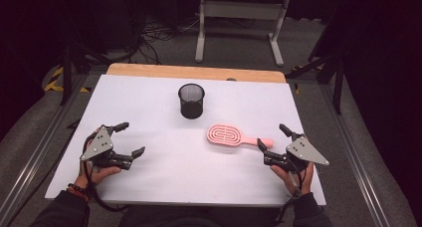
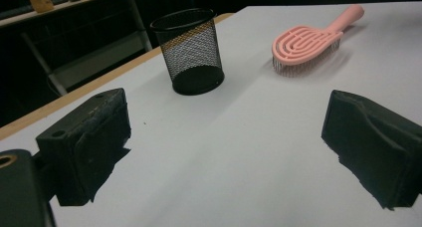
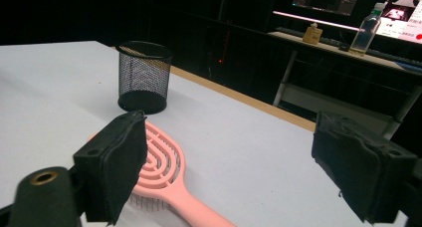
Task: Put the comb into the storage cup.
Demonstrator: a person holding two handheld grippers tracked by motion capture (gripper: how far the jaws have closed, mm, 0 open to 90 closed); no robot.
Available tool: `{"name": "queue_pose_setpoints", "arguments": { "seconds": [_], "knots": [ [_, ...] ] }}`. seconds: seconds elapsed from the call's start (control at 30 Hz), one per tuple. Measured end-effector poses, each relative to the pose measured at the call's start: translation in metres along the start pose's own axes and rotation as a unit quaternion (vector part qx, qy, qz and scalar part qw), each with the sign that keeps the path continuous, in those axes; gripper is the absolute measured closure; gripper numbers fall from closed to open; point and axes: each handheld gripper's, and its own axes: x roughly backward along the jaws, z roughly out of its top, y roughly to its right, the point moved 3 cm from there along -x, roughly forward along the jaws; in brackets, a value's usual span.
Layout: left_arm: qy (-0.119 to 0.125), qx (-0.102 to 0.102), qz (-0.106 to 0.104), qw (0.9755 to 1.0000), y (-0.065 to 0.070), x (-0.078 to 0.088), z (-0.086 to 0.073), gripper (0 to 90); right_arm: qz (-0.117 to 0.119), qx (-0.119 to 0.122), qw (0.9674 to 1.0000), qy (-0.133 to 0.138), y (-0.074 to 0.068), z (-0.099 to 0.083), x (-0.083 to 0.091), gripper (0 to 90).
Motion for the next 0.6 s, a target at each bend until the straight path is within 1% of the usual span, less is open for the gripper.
{"name": "queue_pose_setpoints", "arguments": {
  "seconds": [0.1, 0.13, 0.23, 0.3, 0.37, 0.47, 0.53, 0.57, 0.6],
  "knots": [
    [0.001, 0.000, -0.002, 1.0000, 0.002, -0.001, 0.000, 8.0, -0.009, 0.004, 0.9999, -0.003, 0.002, 0.000, 0.000, 17.2],
    [-0.001, -0.003, -0.003, 1.0000, 0.002, -0.001, -0.001, 7.9, -0.008, 0.002, 1.0000, -0.004, 0.003, 0.000, 0.001, 17.7],
    [-0.005, 0.001, -0.001, 1.0000, 0.002, -0.001, -0.002, 7.6, -0.011, -0.007, 0.9999, -0.008, 0.007, -0.001, 0.000, 19.5],
    [-0.006, -0.002, -0.001, 1.0000, 0.002, -0.001, -0.003, 7.5, -0.017, -0.010, 0.9997, -0.014, 0.010, -0.002, -0.001, 21.6],
    [-0.009, -0.003, -0.004, 0.9999, 0.003, -0.001, -0.003, 7.4, -0.020, -0.020, 0.9994, -0.021, 0.015, -0.003, -0.001, 23.1],
    [-0.008, -0.008, -0.003, 0.9999, 0.004, -0.001, -0.003, 7.5, -0.024, -0.029, 0.9990, -0.025, 0.020, -0.002, -0.002, 24.3],
    [-0.008, -0.005, -0.007, 0.9999, 0.005, -0.001, -0.003, 7.5, -0.020, -0.033, 0.9986, -0.037, 0.022, -0.002, -0.005, 24.2],
    [-0.008, -0.005, -0.007, 0.9999, 0.005, -0.001, -0.003, 7.4, -0.020, -0.033, 0.9986, -0.037, 0.022, -0.002, -0.005, 24.2],
    [-0.008, -0.007, -0.006, 0.9999, 0.005, -0.002, -0.003, 7.3, 0.005, -0.026, 0.9981, -0.057, 0.023, -0.001, -0.009, 23.4]
  ]
}}
